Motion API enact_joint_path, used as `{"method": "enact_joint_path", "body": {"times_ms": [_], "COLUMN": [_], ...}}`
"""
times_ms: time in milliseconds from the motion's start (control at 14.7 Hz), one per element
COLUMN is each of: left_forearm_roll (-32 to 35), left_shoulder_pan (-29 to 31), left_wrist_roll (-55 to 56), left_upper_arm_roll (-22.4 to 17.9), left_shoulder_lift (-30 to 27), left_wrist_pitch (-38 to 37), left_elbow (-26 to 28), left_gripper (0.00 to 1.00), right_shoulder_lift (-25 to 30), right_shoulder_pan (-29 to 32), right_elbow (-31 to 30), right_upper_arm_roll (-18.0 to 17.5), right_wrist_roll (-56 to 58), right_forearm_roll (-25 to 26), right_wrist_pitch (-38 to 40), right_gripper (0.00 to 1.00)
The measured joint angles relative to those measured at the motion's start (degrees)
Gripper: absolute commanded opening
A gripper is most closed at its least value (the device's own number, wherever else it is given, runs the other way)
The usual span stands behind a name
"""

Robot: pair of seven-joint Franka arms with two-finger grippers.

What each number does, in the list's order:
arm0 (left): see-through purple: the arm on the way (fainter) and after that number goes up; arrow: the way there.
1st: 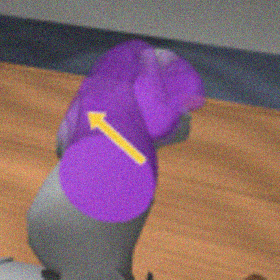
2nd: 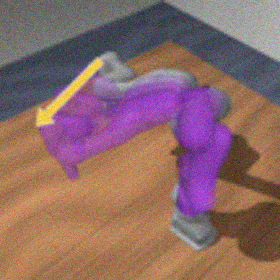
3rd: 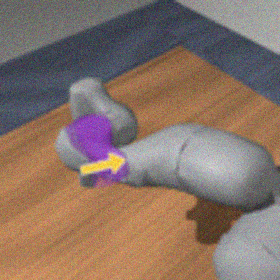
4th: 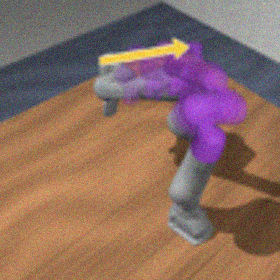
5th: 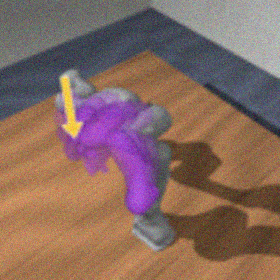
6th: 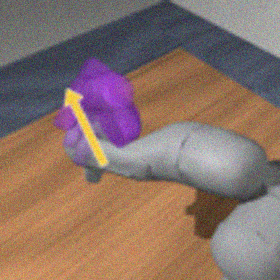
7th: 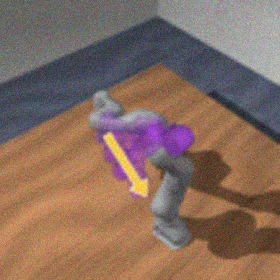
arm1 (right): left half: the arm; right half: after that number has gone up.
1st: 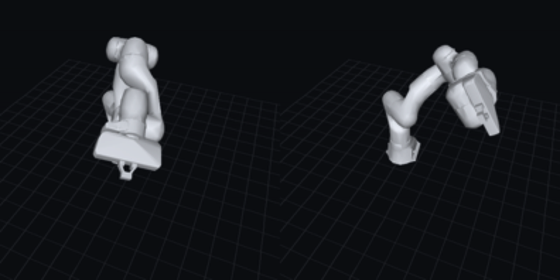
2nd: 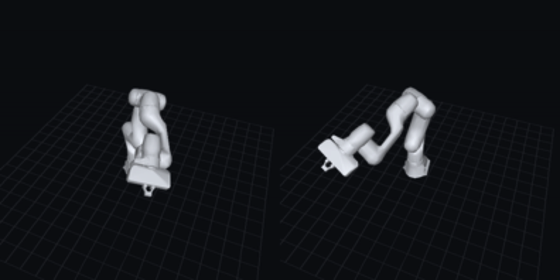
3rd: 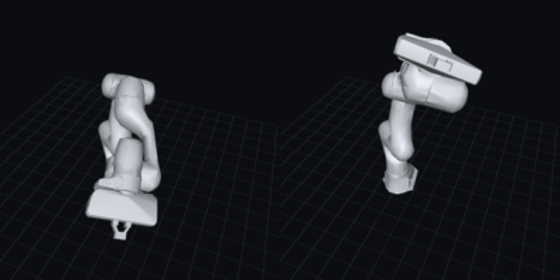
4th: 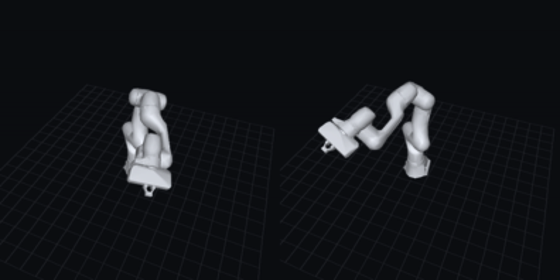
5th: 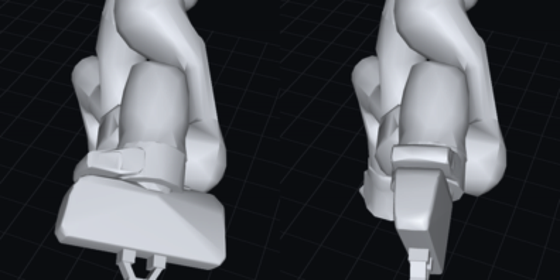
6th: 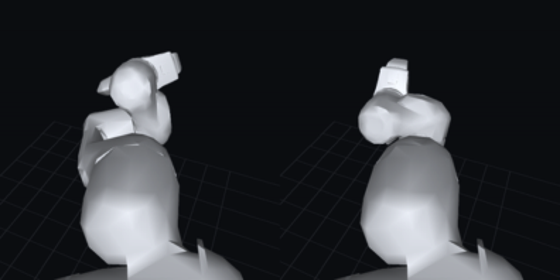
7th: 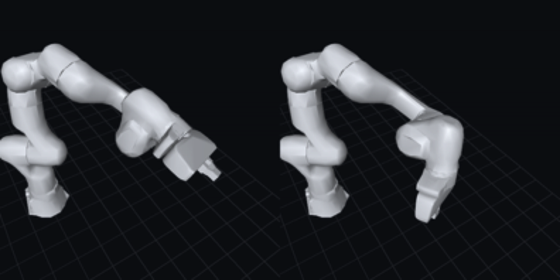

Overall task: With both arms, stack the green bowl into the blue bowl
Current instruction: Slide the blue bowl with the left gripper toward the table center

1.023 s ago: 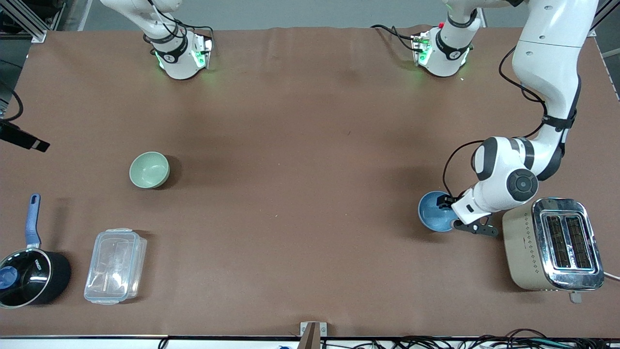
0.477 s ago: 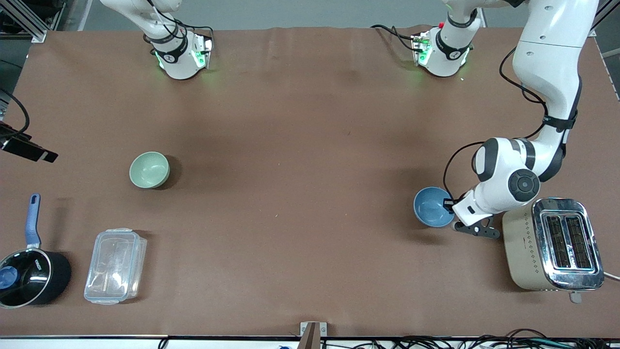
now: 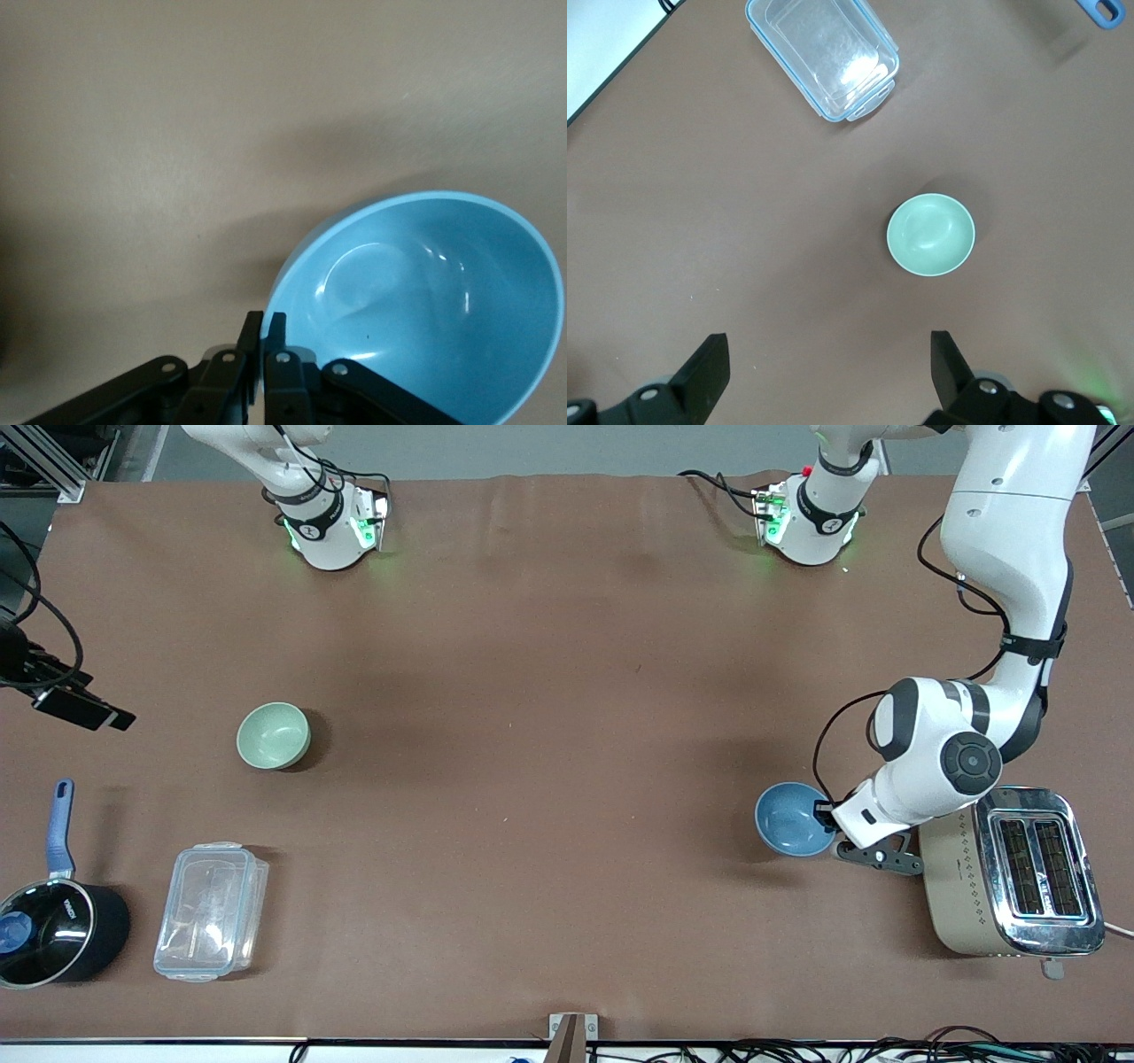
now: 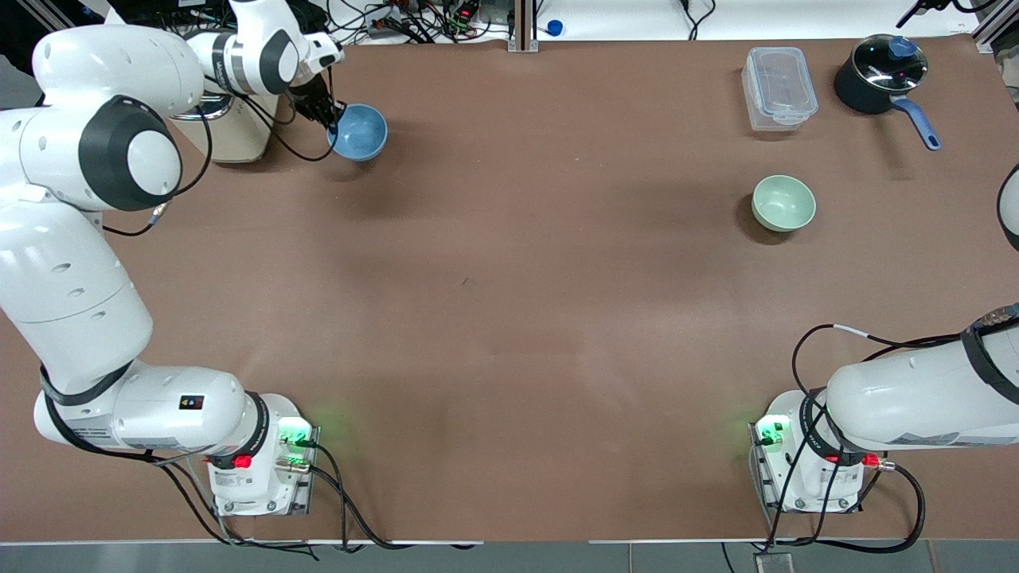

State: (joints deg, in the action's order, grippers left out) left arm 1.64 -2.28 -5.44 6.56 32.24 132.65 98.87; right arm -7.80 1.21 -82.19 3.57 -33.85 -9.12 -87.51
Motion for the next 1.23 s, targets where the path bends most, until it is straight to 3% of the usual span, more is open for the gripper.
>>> {"method": "enact_joint_path", "body": {"times_ms": [477, 1227], "left_forearm_roll": [0.00, -2.21], "left_shoulder_pan": [-3.98, -22.92], "left_wrist_roll": [7.42, 31.61], "left_upper_arm_roll": [4.53, 4.76], "left_shoulder_lift": [-0.64, 2.05], "left_wrist_pitch": [-11.47, -12.01], "left_elbow": [-11.78, -15.07], "left_gripper": [0.00, 0.00], "right_shoulder_lift": [-0.05, -0.06], "right_shoulder_pan": [-1.17, -1.15], "right_elbow": [0.00, 0.00], "right_upper_arm_roll": [0.15, 0.17], "right_wrist_roll": [-1.90, -2.69], "right_forearm_roll": [0.00, 0.00], "right_wrist_pitch": [-0.19, -0.33], "right_gripper": [1.00, 1.00]}}
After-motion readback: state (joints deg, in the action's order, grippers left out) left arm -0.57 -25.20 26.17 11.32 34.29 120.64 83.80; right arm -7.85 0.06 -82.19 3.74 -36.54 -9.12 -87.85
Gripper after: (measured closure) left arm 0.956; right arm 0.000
